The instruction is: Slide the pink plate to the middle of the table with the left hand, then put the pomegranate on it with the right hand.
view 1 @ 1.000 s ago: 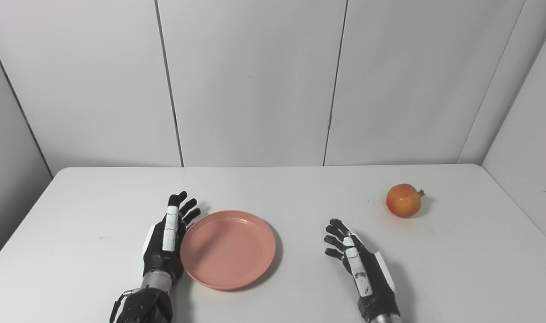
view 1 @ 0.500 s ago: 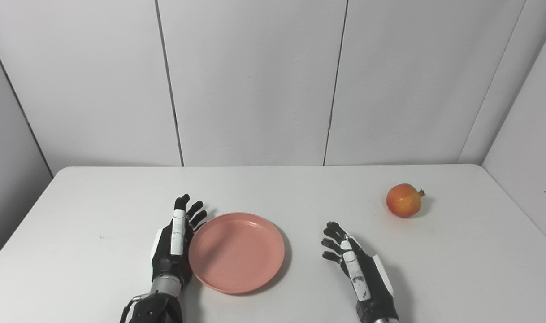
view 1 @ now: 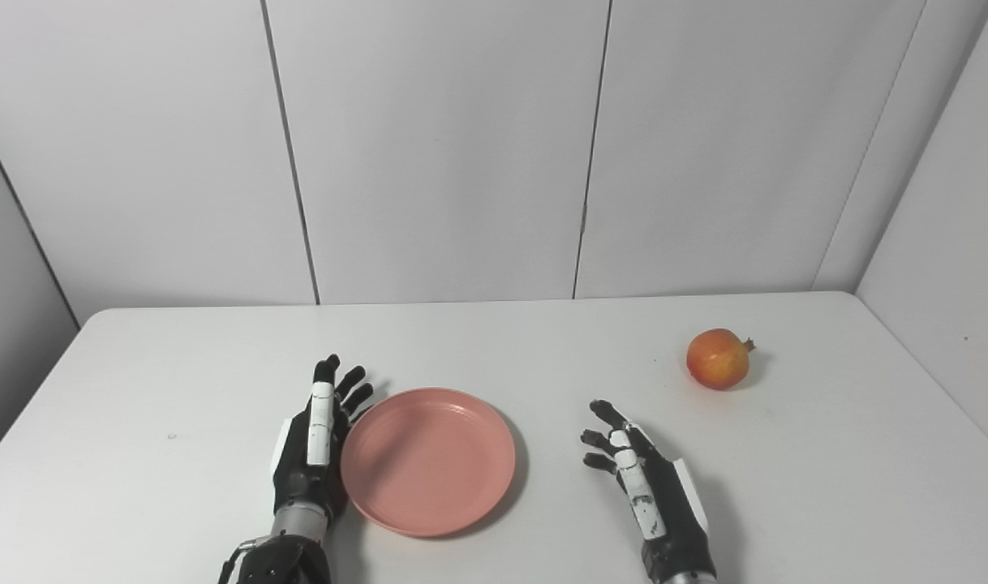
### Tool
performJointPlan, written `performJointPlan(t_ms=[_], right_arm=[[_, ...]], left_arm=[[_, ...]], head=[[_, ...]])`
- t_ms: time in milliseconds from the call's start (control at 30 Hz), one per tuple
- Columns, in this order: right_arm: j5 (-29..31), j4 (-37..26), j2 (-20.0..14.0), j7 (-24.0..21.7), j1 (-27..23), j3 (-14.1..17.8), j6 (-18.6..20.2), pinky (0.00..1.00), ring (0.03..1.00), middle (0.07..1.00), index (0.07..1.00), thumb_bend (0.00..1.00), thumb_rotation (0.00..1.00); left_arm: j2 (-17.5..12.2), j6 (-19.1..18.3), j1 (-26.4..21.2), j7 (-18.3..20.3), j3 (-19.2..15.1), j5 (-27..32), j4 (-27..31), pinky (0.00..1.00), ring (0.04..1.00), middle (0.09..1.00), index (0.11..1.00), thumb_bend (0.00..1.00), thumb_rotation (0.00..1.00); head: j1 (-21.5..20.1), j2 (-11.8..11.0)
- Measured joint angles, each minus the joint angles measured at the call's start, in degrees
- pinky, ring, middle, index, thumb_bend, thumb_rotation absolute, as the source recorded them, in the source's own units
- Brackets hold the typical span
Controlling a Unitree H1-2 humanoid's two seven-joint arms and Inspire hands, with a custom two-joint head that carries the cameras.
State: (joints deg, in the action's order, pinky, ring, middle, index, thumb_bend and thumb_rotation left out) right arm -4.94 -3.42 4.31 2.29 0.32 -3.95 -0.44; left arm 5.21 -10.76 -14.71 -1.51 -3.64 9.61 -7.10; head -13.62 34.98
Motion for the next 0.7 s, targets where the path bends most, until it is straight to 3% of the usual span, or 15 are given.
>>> performJointPlan(t_ms=[167,367,467,600,700], right_arm=[[-3.2,-0.9,0.8,1.2,1.0,-0.4,0.0,0.83,0.808,0.834,0.796,0.75,0.96],[-4.1,-1.1,0.9,2.5,1.0,-0.3,0.0,0.79,0.792,0.812,0.79,0.74,0.94],[-5.1,-1.0,1.0,3.3,1.0,-0.3,0.0,0.79,0.787,0.805,0.778,0.73,0.93],[-7.4,-0.8,1.2,5.6,0.9,-0.3,0.0,0.75,0.766,0.783,0.731,0.63,0.86],[-9.8,-0.5,1.2,7.5,0.7,-0.3,-0.2,0.74,0.754,0.768,0.717,0.6,0.82]], left_arm=[[0.1,-1.1,0.0,-0.2,0.0,0.0,0.6,0.82,0.897,0.92,0.957,0.98,0.91],[1.6,-1.6,0.0,-0.4,0.0,0.1,0.8,0.84,0.901,0.928,0.966,1.0,0.9],[2.2,-1.6,0.0,-0.4,0.0,0.1,0.8,0.86,0.914,0.941,0.975,1.0,0.91],[2.2,-1.5,0.0,-0.4,-0.1,0.1,0.6,0.85,0.913,0.938,0.97,0.97,0.9],[2.2,-0.2,0.0,-0.4,-0.2,0.1,-0.1,0.87,0.91,0.941,0.98,0.96,0.9]], head=[[-0.6,0.5],[-0.9,1.0],[-1.2,-1.7],[-1.8,-1.5],[-1.4,-3.3]])
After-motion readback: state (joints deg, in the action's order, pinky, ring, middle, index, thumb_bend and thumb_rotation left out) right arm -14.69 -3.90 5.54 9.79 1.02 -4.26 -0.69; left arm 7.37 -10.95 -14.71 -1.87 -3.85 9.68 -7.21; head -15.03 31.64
